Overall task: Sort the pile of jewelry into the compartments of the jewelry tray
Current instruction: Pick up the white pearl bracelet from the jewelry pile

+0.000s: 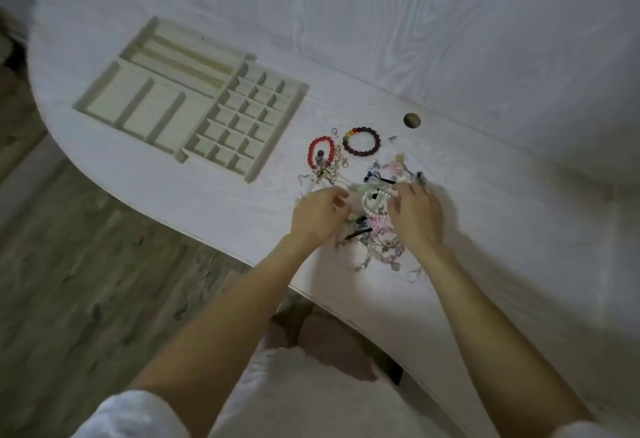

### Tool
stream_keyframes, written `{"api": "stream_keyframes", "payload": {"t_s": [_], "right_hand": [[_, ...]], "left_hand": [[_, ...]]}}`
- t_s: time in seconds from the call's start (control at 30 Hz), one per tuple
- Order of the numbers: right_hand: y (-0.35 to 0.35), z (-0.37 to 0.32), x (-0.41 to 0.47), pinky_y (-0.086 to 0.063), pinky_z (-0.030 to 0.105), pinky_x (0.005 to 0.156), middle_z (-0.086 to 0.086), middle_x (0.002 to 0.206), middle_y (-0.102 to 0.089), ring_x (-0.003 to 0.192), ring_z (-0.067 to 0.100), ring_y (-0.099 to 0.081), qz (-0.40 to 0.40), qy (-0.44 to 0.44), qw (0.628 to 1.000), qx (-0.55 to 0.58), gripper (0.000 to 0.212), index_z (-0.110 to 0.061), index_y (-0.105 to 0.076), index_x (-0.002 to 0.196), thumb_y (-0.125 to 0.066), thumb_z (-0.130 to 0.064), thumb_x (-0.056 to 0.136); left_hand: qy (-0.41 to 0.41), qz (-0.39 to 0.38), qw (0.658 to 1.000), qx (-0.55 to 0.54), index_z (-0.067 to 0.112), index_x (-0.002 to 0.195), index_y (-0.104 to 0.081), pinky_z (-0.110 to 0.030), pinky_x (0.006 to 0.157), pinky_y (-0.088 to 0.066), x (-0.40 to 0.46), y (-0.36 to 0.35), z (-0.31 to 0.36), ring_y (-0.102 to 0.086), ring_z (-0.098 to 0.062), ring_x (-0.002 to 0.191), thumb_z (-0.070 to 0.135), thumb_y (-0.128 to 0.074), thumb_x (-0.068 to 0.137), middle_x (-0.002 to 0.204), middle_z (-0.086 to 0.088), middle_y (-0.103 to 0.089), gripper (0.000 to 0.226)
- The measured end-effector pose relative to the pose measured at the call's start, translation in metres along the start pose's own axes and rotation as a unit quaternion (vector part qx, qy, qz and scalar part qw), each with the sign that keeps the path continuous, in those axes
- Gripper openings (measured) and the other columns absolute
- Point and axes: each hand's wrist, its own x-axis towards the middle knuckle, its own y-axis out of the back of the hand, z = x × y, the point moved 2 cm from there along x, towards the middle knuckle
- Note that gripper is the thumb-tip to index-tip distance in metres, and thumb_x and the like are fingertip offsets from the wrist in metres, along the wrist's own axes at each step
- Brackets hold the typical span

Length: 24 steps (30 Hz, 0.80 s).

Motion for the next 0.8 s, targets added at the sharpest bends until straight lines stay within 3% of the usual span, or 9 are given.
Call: {"api": "stream_keyframes", "payload": {"t_s": [0.1, 0.23, 0.33, 0.5, 0.57, 0.67, 0.8], "right_hand": [[-0.007, 0.002, 0.011, -0.039, 0.036, 0.094, 0.012, 0.116, -0.061, 0.109, 0.027, -0.049, -0.019, 0.018, 0.999, -0.030, 0.029, -0.007, -0.058, 0.117, -0.051, -0.023, 0.094], [-0.004, -0.002, 0.012, -0.044, 0.038, 0.091, 0.009, 0.106, -0.061, 0.102, 0.023, -0.052, -0.052, 0.033, 0.996, 0.061, 0.022, -0.007, -0.057, 0.111, -0.052, -0.020, 0.094], [0.010, -0.009, 0.008, -0.045, 0.038, 0.088, 0.000, 0.099, -0.058, 0.087, 0.014, -0.052, -0.054, 0.081, 0.985, 0.139, 0.018, -0.012, -0.061, 0.108, -0.053, -0.019, 0.093], [0.027, -0.020, 0.002, -0.048, 0.027, 0.076, -0.002, 0.098, -0.060, 0.078, 0.011, -0.056, -0.063, 0.067, 0.969, 0.230, 0.020, -0.017, -0.063, 0.110, -0.054, -0.016, 0.093], [0.032, -0.024, 0.003, -0.048, 0.024, 0.075, -0.004, 0.096, -0.060, 0.074, 0.004, -0.055, -0.062, 0.063, 0.965, 0.248, 0.020, -0.014, -0.064, 0.110, -0.053, -0.015, 0.094], [0.039, -0.025, 0.005, -0.038, 0.010, 0.054, -0.008, 0.085, -0.059, 0.054, 0.001, -0.048, -0.050, 0.061, 0.959, 0.274, 0.018, -0.012, -0.065, 0.106, -0.050, -0.011, 0.095], [0.052, -0.021, 0.006, -0.040, 0.011, 0.060, -0.012, 0.085, -0.061, 0.066, 0.000, -0.055, -0.023, 0.036, 0.943, 0.329, 0.014, -0.019, -0.059, 0.099, -0.047, -0.012, 0.097]], "left_hand": [[0.025, 0.013, 0.997, 0.072, 0.021, 0.104, -0.062, -0.028, 0.069, -0.047, 0.017, -0.021, 0.014, -0.062, -0.017, 0.087, 0.046, -0.052, 0.092, 0.097, 0.004, -0.066, 0.029], [0.036, 0.036, 0.993, 0.106, 0.022, 0.097, -0.058, -0.031, 0.070, -0.049, 0.027, -0.031, 0.012, -0.060, -0.018, 0.083, 0.054, -0.056, 0.086, 0.095, 0.004, -0.064, 0.034], [0.015, 0.031, 0.997, 0.064, 0.022, 0.107, -0.059, -0.027, 0.067, -0.045, 0.030, -0.029, 0.007, -0.059, -0.015, 0.085, 0.052, -0.060, 0.084, 0.100, 0.005, -0.061, 0.037], [-0.030, 0.006, 0.996, -0.089, 0.028, 0.128, -0.049, -0.030, 0.068, -0.051, 0.021, -0.015, 0.000, -0.059, -0.011, 0.075, 0.030, -0.065, 0.086, 0.088, 0.008, -0.061, 0.045], [-0.051, 0.005, 0.992, -0.113, 0.030, 0.128, -0.051, -0.032, 0.070, -0.053, 0.020, -0.010, -0.001, -0.060, -0.010, 0.076, 0.026, -0.065, 0.086, 0.094, 0.008, -0.062, 0.044], [-0.091, -0.007, 0.986, -0.143, 0.026, 0.120, -0.060, -0.028, 0.077, -0.049, 0.022, -0.007, 0.003, -0.057, -0.011, 0.088, 0.022, -0.064, 0.087, 0.105, 0.002, -0.060, 0.033], [-0.119, -0.044, 0.986, -0.111, 0.022, 0.107, -0.069, -0.029, 0.087, -0.042, 0.026, -0.012, 0.008, -0.050, -0.009, 0.102, 0.025, -0.061, 0.091, 0.113, 0.001, -0.059, 0.019]]}}
